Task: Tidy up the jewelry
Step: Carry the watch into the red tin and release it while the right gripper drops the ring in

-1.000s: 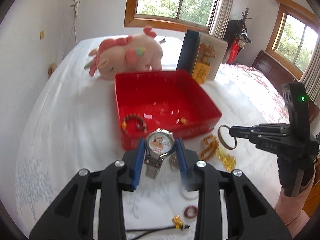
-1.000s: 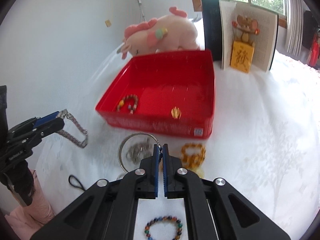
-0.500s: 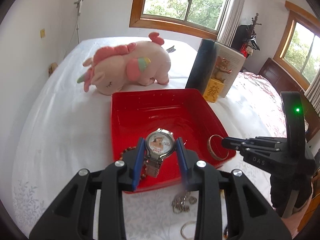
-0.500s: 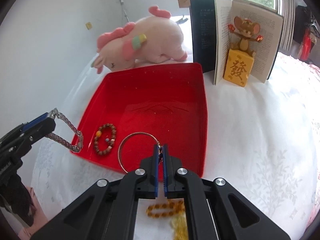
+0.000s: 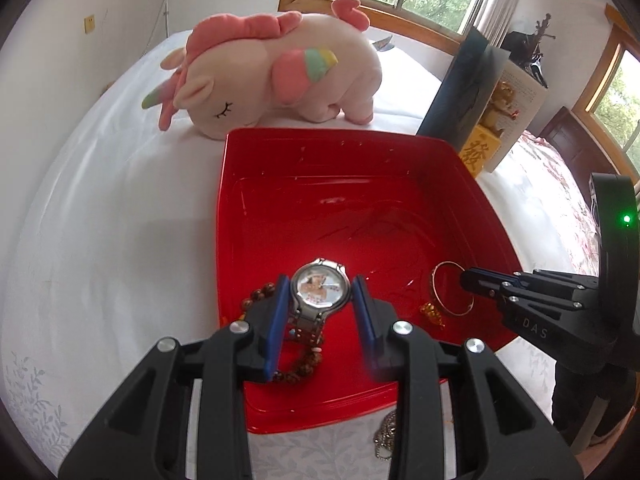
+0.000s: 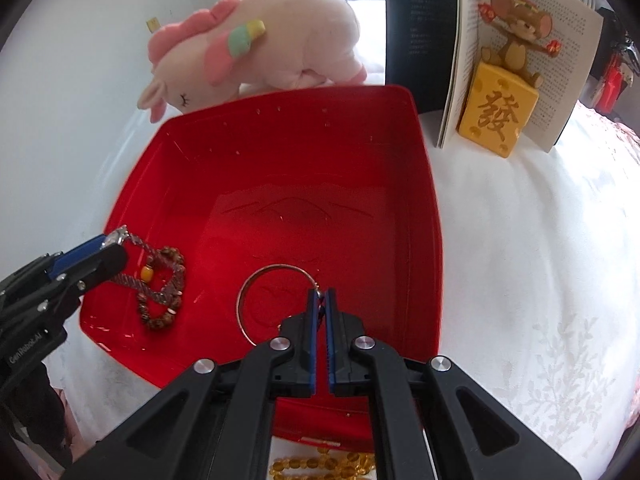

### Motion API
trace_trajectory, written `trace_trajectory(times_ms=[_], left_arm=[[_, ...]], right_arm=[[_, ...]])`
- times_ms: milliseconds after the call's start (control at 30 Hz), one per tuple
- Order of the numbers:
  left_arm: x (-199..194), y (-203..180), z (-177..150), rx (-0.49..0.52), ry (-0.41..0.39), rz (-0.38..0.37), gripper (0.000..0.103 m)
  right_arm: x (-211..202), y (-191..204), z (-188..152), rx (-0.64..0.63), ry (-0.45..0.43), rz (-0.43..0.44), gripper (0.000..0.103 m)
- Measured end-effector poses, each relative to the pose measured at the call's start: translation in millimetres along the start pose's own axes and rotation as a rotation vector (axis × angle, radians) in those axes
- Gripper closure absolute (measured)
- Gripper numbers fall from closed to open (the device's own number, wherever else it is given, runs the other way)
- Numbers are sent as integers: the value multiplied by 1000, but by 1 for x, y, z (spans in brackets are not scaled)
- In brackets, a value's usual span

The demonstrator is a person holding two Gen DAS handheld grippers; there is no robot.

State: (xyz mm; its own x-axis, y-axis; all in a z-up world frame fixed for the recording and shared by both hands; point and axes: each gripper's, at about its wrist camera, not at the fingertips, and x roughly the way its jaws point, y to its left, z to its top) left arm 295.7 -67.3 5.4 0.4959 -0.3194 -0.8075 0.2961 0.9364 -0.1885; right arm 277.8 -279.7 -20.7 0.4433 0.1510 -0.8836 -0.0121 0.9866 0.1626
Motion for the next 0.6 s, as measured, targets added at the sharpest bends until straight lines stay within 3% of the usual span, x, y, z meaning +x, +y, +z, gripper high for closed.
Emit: trace_trajectory(times_ms=[267, 400, 600], left_arm=[[4, -2, -3, 7, 17, 2, 72], [-4, -5, -4, 29, -9, 5, 63], [-12, -9, -5, 38, -17, 4, 60]], right_arm=[[3, 3, 0, -2, 4, 23, 98], [1, 3, 1, 0, -7, 36, 93], [-12, 4, -2, 3, -33, 49, 93]])
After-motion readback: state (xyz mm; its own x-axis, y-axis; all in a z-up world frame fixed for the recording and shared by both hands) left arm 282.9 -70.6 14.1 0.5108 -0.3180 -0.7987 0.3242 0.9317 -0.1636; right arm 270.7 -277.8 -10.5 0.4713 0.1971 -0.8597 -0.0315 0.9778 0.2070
